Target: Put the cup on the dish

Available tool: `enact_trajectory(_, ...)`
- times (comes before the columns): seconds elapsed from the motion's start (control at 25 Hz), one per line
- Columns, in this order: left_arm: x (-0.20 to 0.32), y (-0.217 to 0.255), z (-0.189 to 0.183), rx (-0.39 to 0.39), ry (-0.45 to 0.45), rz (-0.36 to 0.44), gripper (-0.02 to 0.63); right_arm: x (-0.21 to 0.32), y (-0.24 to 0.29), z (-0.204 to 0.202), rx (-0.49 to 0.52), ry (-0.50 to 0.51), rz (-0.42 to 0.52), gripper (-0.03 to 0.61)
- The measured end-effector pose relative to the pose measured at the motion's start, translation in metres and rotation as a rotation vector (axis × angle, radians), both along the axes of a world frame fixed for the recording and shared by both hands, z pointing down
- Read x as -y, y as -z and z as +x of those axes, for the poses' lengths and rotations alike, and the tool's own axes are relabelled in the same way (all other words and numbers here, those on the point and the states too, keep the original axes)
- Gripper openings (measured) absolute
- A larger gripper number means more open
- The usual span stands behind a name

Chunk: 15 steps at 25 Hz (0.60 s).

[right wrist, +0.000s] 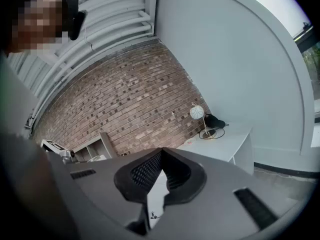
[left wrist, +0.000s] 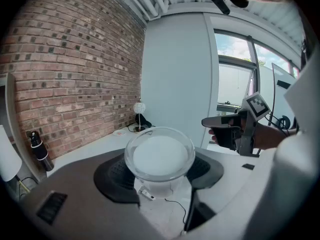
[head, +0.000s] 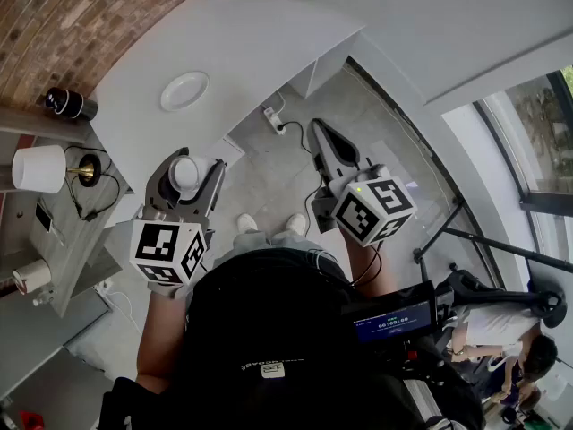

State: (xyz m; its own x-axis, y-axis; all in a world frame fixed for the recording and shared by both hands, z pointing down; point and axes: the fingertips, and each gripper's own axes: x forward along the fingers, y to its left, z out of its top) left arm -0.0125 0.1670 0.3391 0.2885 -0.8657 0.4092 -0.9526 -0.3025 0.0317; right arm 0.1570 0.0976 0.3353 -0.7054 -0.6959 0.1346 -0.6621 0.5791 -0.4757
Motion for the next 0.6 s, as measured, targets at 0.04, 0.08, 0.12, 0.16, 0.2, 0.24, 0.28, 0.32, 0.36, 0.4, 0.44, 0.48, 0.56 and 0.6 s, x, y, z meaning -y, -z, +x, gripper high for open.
enact_trajectory(0.04, -0.001, 0.0, -0.001, -0.002, -0.001, -0.001, 0.267, 0.0, 0.0, 0.0, 0.0, -0.005, 0.001, 0.002)
enact_trajectory(0.08, -0.002, 0.0, -0.003, -0.005, -0.002, -0.001, 0.267, -0.001, 0.001, 0.0, 0.0, -0.009, 0.003, 0.002)
enact_trajectory(0.12, -0.002, 0.0, -0.004, -0.007, -0.003, -0.002, 0.267, 0.0, 0.001, -0.001, 0.0, -0.013, 0.004, 0.002)
enact_trajectory(0.16, -0.002, 0.0, -0.005, -0.009, -0.005, -0.002, 0.267, 0.0, 0.001, -0.002, 0.001, -0.017, 0.004, 0.002)
enact_trajectory(0.2, -0.001, 0.001, -0.006, -0.011, -0.008, -0.001, 0.267, 0.0, 0.001, -0.003, 0.002, -0.021, 0.003, 0.002)
enact_trajectory(0.24, 0.0, 0.001, -0.007, -0.012, -0.013, -0.001, 0.267, 0.0, 0.001, -0.004, 0.003, -0.025, 0.001, 0.002)
enact_trajectory(0.28, 0.001, 0.001, -0.008, -0.014, -0.018, -0.001, 0.267, -0.001, 0.001, -0.005, 0.004, -0.029, -0.001, 0.002)
enact_trajectory(0.32, 0.002, 0.002, -0.009, -0.015, -0.022, 0.0, 0.267, -0.002, 0.001, -0.006, 0.004, -0.032, -0.002, 0.002)
enact_trajectory(0.36, 0.003, 0.003, -0.011, -0.016, -0.026, 0.001, 0.267, -0.002, 0.001, -0.007, 0.003, -0.034, -0.003, 0.002)
enact_trajectory(0.4, 0.003, 0.003, -0.012, -0.017, -0.03, 0.002, 0.267, -0.003, 0.001, -0.008, 0.002, -0.035, -0.004, 0.002)
enact_trajectory(0.44, 0.004, 0.003, -0.014, -0.017, -0.034, 0.003, 0.267, -0.003, 0.001, -0.01, 0.0, -0.036, -0.006, 0.002)
enact_trajectory(0.48, 0.004, 0.003, -0.015, -0.018, -0.036, 0.002, 0.267, -0.004, 0.001, -0.01, -0.003, -0.037, -0.008, 0.002)
enact_trajectory(0.56, 0.004, 0.002, -0.019, -0.025, -0.038, 0.001, 0.267, -0.004, 0.002, -0.012, -0.011, -0.045, -0.01, 0.002)
enact_trajectory(0.6, 0.003, 0.001, -0.021, -0.031, -0.037, 0.0, 0.267, -0.004, 0.002, -0.012, -0.015, -0.05, -0.01, 0.002)
